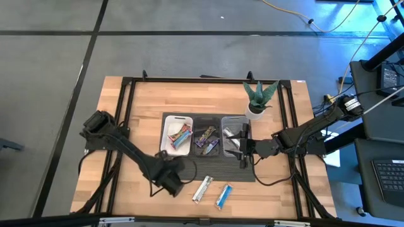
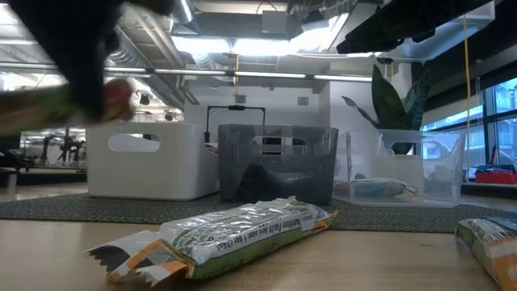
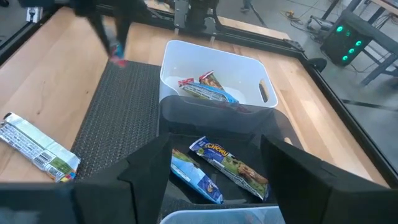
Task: Pick and place Granola Bars by type
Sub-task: Put the red granola bar into the white bin
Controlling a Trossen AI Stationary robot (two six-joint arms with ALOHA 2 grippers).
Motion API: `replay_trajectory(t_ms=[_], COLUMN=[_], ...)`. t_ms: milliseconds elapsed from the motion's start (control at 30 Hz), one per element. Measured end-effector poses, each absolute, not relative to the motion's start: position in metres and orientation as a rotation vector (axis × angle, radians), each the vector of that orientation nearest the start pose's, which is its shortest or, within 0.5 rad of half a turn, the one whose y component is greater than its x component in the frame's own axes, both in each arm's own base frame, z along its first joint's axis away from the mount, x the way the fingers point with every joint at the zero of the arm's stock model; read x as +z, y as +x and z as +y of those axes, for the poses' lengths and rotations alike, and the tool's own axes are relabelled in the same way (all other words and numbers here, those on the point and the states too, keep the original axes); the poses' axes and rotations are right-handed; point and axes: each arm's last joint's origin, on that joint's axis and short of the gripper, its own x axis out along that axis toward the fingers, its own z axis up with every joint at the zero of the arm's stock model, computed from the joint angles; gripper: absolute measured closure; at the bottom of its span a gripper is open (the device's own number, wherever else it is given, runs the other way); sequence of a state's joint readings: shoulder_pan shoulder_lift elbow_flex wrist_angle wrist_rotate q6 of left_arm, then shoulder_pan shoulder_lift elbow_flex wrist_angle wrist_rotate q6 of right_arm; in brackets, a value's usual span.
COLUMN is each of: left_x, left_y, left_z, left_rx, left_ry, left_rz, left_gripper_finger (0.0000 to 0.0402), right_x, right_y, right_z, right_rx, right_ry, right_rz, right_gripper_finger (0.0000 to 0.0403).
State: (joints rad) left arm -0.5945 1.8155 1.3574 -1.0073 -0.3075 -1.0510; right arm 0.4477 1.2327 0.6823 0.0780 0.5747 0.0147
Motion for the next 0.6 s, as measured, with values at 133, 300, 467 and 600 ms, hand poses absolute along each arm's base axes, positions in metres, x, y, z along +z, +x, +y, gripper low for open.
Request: replay_trajectory(t_ms=[133, 300, 467, 600], left_x=[0.233, 0.258, 0.264, 0.258], left_y=[0.291, 0.292, 0.3, 0.31], left_z=[-0.165, -0.134, -0.098, -0.073], left_rx=[0.574, 0.811, 1.035, 1.061], left_ry=[-0.103, 0.021, -0.085, -0.123], left_rz=[1.212, 1.166, 1.103, 1.122], left_gripper_finger=[0.0342, 0.0341, 0.0341, 0.0341], right_x=[0.234, 0.234, 0.234, 0.234], right_y=[0.236, 0.236, 0.236, 0.236], right_z=[0.096, 0.096, 0.096, 0.096], right_rx=[-0.128, -0.127, -0.127, -0.128], right_ry=[-0.216, -0.215, -0.215, -0.211], right_rz=[0.411, 0.412, 0.411, 0.411], right_gripper_finger=[0.0155, 0.0155, 0.0155, 0.0155])
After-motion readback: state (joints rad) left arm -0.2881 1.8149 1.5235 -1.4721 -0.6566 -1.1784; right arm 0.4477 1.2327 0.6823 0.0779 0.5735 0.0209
